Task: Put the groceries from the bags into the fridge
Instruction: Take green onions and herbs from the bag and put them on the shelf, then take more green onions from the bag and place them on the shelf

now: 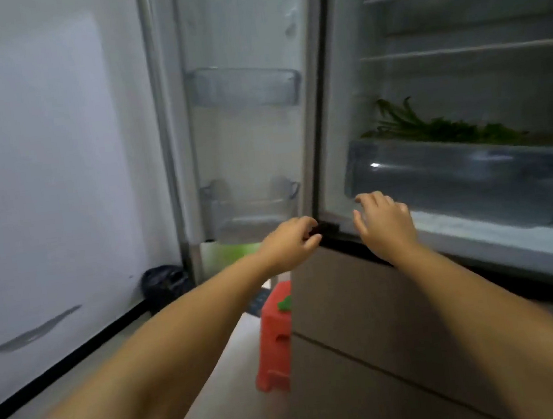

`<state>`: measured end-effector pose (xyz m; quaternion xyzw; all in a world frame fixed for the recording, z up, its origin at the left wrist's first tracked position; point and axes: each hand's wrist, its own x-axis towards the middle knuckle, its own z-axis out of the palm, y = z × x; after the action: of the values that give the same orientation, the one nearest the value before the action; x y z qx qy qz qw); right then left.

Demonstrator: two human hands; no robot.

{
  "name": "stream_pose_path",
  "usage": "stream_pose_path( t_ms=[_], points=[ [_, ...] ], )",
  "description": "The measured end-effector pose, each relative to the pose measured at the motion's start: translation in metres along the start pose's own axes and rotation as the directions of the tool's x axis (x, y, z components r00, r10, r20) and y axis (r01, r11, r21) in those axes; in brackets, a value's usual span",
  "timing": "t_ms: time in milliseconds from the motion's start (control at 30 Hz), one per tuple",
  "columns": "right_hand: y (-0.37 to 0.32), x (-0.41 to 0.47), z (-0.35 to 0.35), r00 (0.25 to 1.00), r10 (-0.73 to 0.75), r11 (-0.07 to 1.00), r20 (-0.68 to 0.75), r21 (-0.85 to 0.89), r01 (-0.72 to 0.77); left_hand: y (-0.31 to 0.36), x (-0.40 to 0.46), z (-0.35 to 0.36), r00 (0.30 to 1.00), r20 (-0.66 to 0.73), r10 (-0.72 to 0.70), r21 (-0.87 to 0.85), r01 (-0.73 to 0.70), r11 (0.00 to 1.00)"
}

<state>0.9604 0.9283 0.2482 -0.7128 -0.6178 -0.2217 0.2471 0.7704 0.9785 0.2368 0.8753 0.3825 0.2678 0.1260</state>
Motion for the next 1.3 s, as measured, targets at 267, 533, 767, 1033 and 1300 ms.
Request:
stream_pose_path(
  t_ms=[267, 533, 767, 1033, 1300],
  points=[
    [-0.208, -0.159, 0.031, 0.975, -0.073, 0.987, 0.208, 0.155, 0.040, -0.119, -0.247, -0.084, 0.976, 0.076, -0.206, 0.154, 0.192, 0.969],
    [-0.388, -0.228, 0.060, 0.861, -0.339, 0.926, 0.379, 0.299, 0.233, -0.224, -0.444, -0.164, 0.841, -0.025, -0.541, 0.119, 0.539, 0.834],
    [-0.536, -0.246, 0.106, 0.728, -0.544, 0.821, 0.417, 0.443, 0.360, -0.308, -0.563, -0.212, 0.652, -0.065, -0.755, 0.082, 0.758, 0.647],
    [-0.722, -0.239, 0.167, 0.491, -0.761, 0.644, 0.425, 0.581, 0.497, -0.403, -0.657, -0.282, 0.328, -0.213, -0.921, -0.143, 0.922, 0.361],
    [-0.894, -0.280, 0.207, 0.174, -0.868, 0.465, 0.464, 0.642, 0.610, -0.459, -0.793, -0.301, -0.049, -0.258, -0.965, -0.287, 0.957, 0.028]
  ],
)
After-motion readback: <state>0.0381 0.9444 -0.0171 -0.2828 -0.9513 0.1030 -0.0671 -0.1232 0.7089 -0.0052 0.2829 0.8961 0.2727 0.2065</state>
